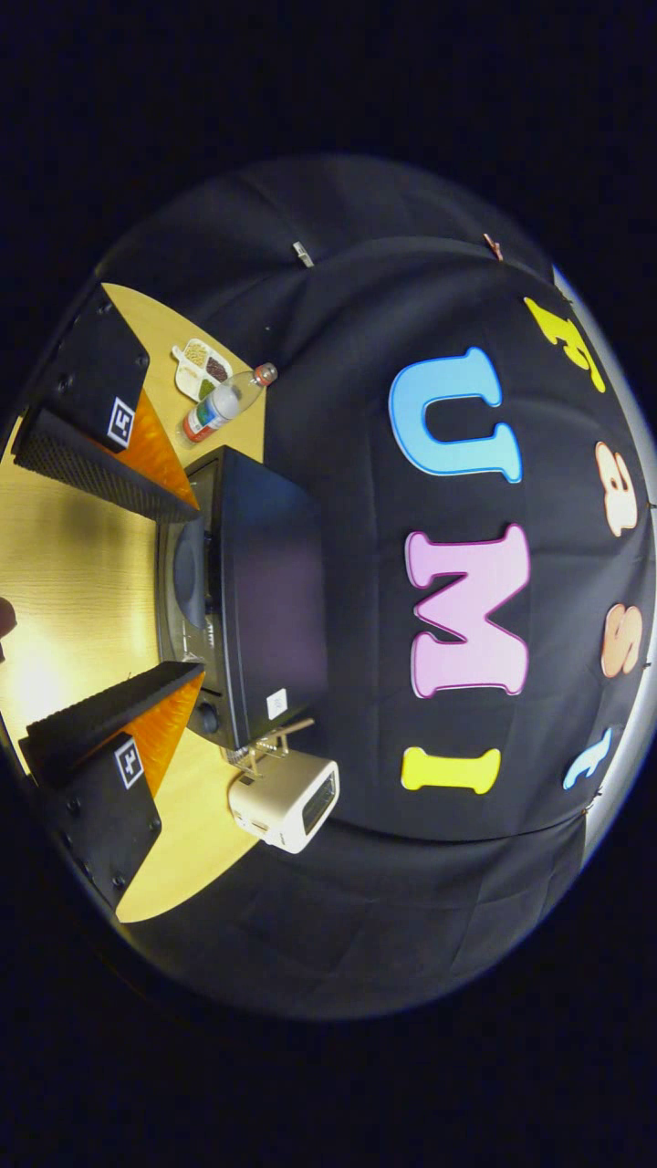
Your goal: Open the toaster oven, put the food inside, and close the toaster oven door.
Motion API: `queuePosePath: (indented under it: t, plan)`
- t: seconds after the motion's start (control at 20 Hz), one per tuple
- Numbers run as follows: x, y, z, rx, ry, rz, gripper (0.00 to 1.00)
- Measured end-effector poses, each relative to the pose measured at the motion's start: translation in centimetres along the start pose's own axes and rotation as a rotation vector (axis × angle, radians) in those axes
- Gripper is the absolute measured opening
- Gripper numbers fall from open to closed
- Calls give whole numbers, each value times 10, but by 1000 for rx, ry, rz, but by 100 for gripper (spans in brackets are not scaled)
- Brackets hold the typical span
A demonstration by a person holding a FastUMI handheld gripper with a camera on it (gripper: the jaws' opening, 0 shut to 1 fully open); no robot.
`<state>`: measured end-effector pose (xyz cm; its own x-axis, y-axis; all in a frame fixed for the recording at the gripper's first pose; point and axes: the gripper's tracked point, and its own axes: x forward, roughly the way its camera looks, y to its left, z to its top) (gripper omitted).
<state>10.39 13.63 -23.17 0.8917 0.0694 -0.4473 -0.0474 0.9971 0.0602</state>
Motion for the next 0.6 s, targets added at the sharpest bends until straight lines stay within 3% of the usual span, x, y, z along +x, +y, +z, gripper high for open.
queuePosePath:
  t: [0.6]
  plan:
    - [-119,-25,117,-23,-272,26,98]
